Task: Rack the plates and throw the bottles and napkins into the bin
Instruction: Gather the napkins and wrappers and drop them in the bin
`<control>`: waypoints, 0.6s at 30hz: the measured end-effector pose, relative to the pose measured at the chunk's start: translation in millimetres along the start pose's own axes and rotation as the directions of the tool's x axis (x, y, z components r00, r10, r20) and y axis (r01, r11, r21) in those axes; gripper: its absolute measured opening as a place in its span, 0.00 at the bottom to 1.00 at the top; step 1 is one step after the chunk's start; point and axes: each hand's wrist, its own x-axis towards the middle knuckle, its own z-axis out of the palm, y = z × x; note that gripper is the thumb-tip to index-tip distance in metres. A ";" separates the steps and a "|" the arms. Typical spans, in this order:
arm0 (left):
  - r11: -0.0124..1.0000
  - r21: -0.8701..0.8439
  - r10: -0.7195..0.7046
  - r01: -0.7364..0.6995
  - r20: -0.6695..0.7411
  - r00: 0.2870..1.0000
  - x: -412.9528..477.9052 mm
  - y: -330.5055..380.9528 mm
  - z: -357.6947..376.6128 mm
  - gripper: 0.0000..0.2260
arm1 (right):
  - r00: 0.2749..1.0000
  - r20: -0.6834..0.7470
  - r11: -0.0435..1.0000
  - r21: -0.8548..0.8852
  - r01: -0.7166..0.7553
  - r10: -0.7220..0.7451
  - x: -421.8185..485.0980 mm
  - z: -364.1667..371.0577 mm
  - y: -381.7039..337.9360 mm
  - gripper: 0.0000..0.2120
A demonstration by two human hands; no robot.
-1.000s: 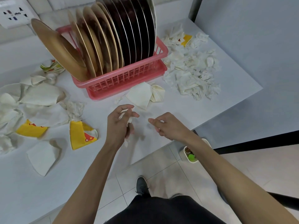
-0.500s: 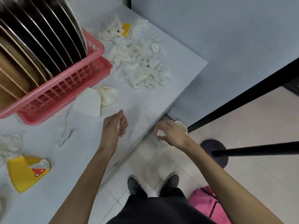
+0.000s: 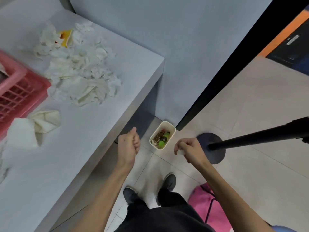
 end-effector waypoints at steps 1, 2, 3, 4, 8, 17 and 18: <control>1.000 -0.005 -0.013 0.013 0.012 1.000 4.8 -5.0 11.0 0.26 | 1.000 -0.010 1.000 0.016 -0.019 0.019 7.0 -8.0 5.3 0.15; 0.999 -0.014 -0.028 0.029 0.030 0.999 10.1 -10.2 20.4 0.23 | 0.999 -0.014 0.999 0.024 -0.041 0.041 15.1 -14.8 10.8 0.15; 0.999 -0.026 -0.045 0.047 0.053 0.998 15.5 -14.5 29.1 0.17 | 0.998 -0.015 0.997 0.029 -0.066 0.066 24.3 -20.4 16.6 0.15; 0.998 -0.028 -0.058 0.061 0.077 0.995 20.1 -18.0 36.8 0.12 | 0.996 -0.009 0.995 0.041 -0.089 0.090 33.7 -25.3 22.1 0.14; 0.990 0.100 -0.103 0.098 0.050 0.993 40.1 -43.9 56.1 0.21 | 0.988 0.062 0.988 0.047 -0.145 0.142 62.7 -35.2 37.7 0.12; 0.975 0.146 -0.180 0.169 0.066 0.982 103.7 -116.4 69.8 0.12 | 0.939 0.185 0.956 -0.099 -0.277 0.291 120.1 -33.4 87.0 0.15; 0.971 0.159 -0.193 0.178 0.086 0.977 113.0 -127.3 70.8 0.10 | 0.948 0.190 0.961 -0.152 -0.230 0.257 128.4 -32.6 94.8 0.15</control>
